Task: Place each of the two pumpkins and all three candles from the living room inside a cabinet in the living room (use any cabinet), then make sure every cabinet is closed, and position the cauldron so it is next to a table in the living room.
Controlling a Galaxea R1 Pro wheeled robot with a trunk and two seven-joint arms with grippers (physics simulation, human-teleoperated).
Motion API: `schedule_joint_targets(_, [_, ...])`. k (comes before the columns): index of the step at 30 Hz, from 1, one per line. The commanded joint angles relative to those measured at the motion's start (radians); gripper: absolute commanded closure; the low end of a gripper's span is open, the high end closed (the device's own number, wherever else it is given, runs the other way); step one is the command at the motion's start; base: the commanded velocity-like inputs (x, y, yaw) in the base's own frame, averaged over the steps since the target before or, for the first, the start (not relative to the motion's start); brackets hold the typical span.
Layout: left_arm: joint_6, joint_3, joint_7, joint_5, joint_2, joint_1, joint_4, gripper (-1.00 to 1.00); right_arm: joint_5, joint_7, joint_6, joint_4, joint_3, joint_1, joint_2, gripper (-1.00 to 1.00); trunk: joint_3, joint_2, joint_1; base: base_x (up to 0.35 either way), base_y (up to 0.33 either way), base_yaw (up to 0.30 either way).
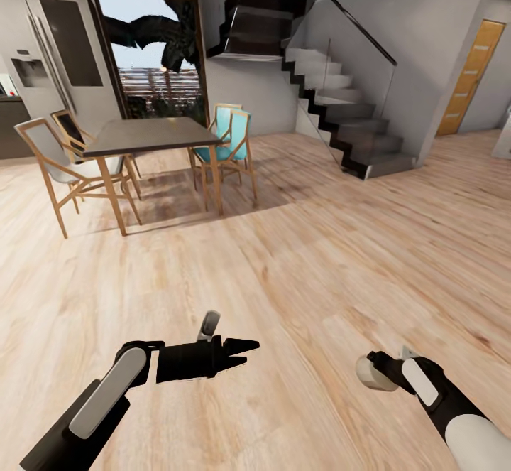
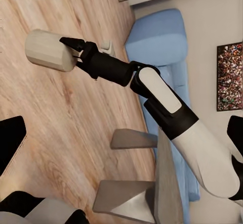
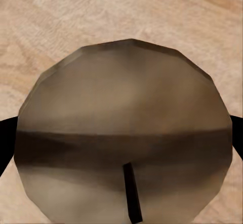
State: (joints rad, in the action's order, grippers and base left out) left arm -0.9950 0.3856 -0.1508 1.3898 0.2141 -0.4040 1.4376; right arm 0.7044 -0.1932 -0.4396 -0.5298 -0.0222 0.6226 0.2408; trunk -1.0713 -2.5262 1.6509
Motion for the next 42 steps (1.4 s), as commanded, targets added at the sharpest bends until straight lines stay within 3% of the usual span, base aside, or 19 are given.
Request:
schedule_joint_targets(1, [-0.001,0.001,-0.010,-0.009,0.001,-0.001,0.000,-1.00,0.011,-0.008,-0.004,-0.003,-0.001,0.000,0.001,1.00,-0.001,0.000,0.000,0.336,0.025,-0.002])
schedule_joint_targets(11, [-0.001,0.001,-0.010,-0.010,0.001,-0.001,0.000,-1.00,0.012,-0.006,-0.004,-0.001,-0.001,0.000,0.002,1.00,-0.001,0.000,0.000,0.337,0.074,-0.006])
schedule_joint_targets(18, [-0.001,0.001,-0.010,-0.011,0.001,-0.001,0.000,-1.00,0.013,-0.006,-0.004,-0.001,-0.001,0.000,0.004,1.00,-0.001,0.000,0.000,0.265,0.019,-0.249])
schedule_joint_targets(42, [-0.001,0.001,-0.010,-0.011,0.002,-0.001,0.000,-1.00,0.023,-0.006,-0.004,-0.001,-0.002,0.000,0.002,1.00,0.005,0.000,0.000,0.007,0.000,-0.292])
